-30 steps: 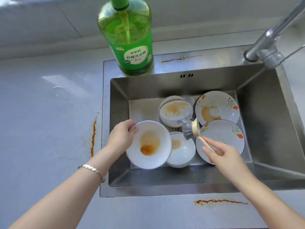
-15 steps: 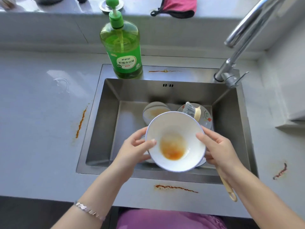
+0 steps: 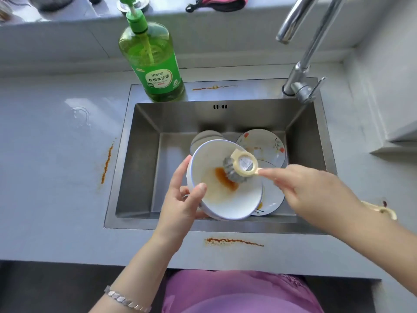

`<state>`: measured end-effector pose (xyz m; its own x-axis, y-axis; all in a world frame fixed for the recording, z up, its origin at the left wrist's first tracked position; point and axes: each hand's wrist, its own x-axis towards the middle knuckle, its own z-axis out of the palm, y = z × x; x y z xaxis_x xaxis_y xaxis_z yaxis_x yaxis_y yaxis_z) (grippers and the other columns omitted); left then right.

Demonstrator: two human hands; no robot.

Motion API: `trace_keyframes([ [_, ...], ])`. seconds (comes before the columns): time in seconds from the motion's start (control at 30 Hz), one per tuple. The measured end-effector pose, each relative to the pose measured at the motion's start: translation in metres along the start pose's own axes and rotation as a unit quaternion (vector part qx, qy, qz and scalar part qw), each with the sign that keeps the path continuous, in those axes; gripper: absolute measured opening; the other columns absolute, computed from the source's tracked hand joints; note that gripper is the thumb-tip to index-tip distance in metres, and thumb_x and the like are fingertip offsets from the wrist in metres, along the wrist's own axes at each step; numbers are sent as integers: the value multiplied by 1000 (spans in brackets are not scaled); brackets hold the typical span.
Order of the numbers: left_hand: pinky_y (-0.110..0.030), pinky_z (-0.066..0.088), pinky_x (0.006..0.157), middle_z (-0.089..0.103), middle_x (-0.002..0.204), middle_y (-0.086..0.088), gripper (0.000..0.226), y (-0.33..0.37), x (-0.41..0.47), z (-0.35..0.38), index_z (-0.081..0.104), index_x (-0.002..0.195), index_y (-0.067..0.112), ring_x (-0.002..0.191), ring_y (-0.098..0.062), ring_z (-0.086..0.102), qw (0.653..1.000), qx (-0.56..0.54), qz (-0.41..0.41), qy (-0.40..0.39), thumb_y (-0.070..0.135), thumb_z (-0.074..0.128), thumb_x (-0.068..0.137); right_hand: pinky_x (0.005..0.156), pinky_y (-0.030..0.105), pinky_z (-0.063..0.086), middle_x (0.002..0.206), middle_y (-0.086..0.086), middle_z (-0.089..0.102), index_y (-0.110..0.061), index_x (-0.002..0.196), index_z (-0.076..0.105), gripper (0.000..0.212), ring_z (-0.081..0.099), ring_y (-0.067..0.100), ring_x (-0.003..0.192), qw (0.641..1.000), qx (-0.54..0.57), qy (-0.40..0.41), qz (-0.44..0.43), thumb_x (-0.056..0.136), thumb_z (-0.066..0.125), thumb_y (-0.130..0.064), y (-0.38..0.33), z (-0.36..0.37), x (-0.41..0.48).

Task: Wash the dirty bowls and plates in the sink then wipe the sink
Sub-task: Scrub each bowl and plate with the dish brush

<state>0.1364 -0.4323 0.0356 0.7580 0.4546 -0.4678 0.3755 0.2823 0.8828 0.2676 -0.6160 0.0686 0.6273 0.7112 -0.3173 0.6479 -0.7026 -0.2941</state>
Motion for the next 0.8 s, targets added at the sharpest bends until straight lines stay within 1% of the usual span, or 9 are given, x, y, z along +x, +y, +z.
trace_keyframes([
  [0.07, -28, 55, 54, 60, 93, -23, 58, 5, 0, 0, 47, 118, 52, 71, -12, 68, 1000, 15, 4, 1, 31, 66, 68, 78, 28, 42, 95, -9, 47, -57, 135, 27, 49, 54, 16, 100, 998, -40, -50, -14, 97, 32, -26, -10, 6, -3],
  [0.2, -26, 53, 48, 64, 72, -7, 50, 2, -1, 0, 48, 114, 50, 59, -11, 66, 998, 62, -2, -1, 7, 55, 90, 77, 31, 44, 82, -11, 51, -53, 125, 47, 45, 51, 13, 86, 975, 192, -106, -46, 95, 40, -20, -39, 17, -13],
  [0.27, -27, 53, 47, 68, 67, 3, 48, 2, -2, 2, 47, 120, 44, 59, -10, 67, 998, 59, -15, -13, 11, 56, 86, 79, 33, 45, 93, -7, 64, -53, 120, 52, 40, 55, 16, 92, 975, 203, -88, -8, 94, 43, -24, -34, 22, 4],
  [0.37, -32, 56, 48, 66, 61, 9, 49, 3, 6, -6, 44, 123, 41, 60, -8, 67, 998, 58, -18, 18, 4, 51, 91, 83, 32, 46, 114, -6, 65, -51, 121, 53, 41, 56, 20, 107, 988, 110, -96, 44, 94, 41, -23, -21, 26, 15],
  [0.43, -30, 56, 49, 63, 64, -1, 53, 6, 12, -10, 47, 116, 48, 59, -11, 66, 997, 77, -2, 30, 3, 51, 90, 92, 29, 46, 117, -11, 65, -46, 118, 58, 37, 58, 11, 111, 971, 192, -134, 49, 94, 44, -22, -30, 33, 8],
  [0.5, -26, 53, 46, 60, 56, 2, 55, 5, 13, -8, 48, 111, 51, 53, -8, 62, 996, 91, 6, 18, 0, 49, 90, 100, 22, 42, 120, -16, 63, -40, 116, 62, 31, 54, -2, 115, 941, 307, -143, 26, 94, 49, -22, -45, 33, 5],
  [0.57, -26, 53, 44, 59, 51, 6, 55, 5, 13, -4, 47, 113, 47, 51, -6, 62, 997, 80, -3, 3, -3, 45, 90, 98, 23, 43, 112, -17, 66, -41, 114, 63, 30, 57, 1, 109, 940, 320, -111, 49, 94, 50, -23, -41, 31, 18],
  [0.67, -30, 56, 48, 61, 53, 6, 51, 7, 17, -8, 45, 118, 44, 57, -9, 65, 998, 53, 4, 17, 2, 52, 90, 81, 27, 46, 81, -18, 62, -46, 112, 62, 32, 57, 16, 86, 962, 241, -87, 96, 94, 47, -24, -28, 29, 25],
  [0.8, -33, 58, 54, 64, 59, 6, 52, 6, 23, -12, 47, 113, 51, 62, -10, 66, 998, 52, 16, 14, 21, 53, 71, 100, 18, 40, 116, -17, 64, -34, 114, 65, 28, 54, -4, 113, 927, 352, -129, 32, 94, 52, -22, -54, 30, 17],
])
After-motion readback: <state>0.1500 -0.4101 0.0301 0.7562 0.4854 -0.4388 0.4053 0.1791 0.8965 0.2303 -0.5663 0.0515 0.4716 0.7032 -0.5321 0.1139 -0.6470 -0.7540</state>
